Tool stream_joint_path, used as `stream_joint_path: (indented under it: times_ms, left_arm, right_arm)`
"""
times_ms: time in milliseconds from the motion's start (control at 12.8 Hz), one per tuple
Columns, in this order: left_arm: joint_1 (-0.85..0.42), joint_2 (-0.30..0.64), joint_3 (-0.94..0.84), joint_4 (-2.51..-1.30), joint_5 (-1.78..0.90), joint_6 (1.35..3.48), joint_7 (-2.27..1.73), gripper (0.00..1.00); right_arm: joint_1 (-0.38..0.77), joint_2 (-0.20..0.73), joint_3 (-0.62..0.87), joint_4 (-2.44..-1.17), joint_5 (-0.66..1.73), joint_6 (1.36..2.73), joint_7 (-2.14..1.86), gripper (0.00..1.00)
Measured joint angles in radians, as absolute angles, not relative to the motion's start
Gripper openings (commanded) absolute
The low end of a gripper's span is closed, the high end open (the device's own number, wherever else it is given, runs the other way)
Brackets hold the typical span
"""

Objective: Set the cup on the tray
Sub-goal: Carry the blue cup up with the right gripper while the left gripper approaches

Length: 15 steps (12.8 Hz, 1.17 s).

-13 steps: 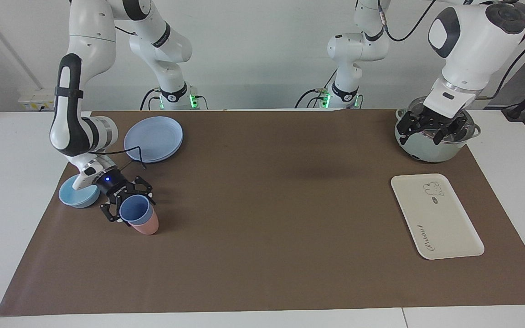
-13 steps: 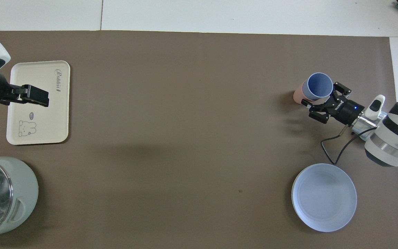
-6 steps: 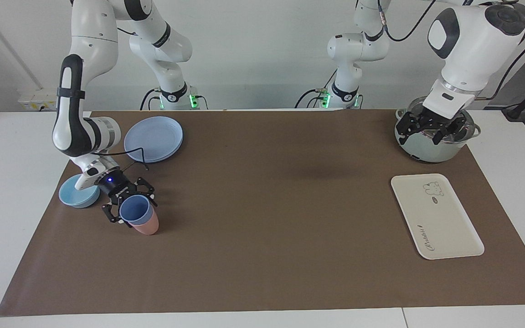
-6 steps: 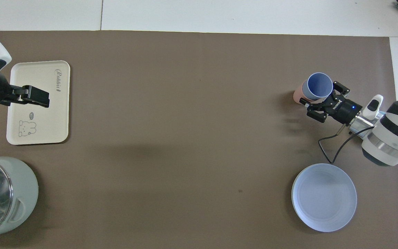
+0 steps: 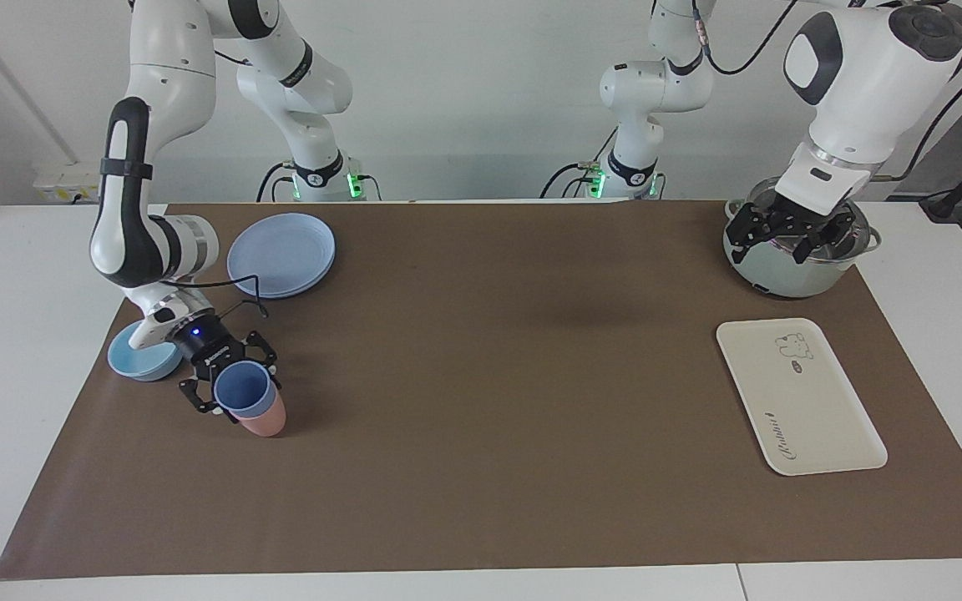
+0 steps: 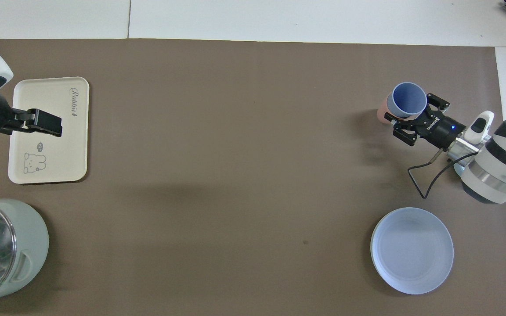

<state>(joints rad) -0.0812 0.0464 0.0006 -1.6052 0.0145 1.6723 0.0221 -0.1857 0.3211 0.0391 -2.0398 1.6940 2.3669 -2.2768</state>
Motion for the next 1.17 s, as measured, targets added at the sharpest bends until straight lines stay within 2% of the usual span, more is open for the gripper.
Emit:
stream_joint_path:
  times_ms: [156,390,624,937,1171]
  left_arm:
    - [-0.083,0.046,-0.002,-1.605,0.014,1.672,0.022,1.00]
    - [-0.085,0.045,-0.005,-1.608,0.014,1.673,0.022,1.00]
    - [-0.085,0.032,-0.006,-1.655,-0.005,1.749,0.018,1.00]
    - [-0.088,0.028,-0.013,-1.721,-0.229,1.949,-0.107,0.99]
    - [-0.133,0.033,-0.019,-1.734,-0.357,2.036,-0.203,0.91]
  right_arm:
    - [-0.119,0.239,0.040,-2.027,1.500,2.462,-2.043,0.00]
    - [-0.075,0.134,0.042,-2.025,1.198,2.486,-1.723,0.00]
    - [-0.072,0.058,0.046,-2.022,0.863,2.436,-1.436,0.00]
    - [-0.009,0.004,0.063,-1.981,0.559,2.345,-1.127,0.00]
    - [0.079,-0.001,0.067,-1.930,0.351,2.291,-0.927,0.00]
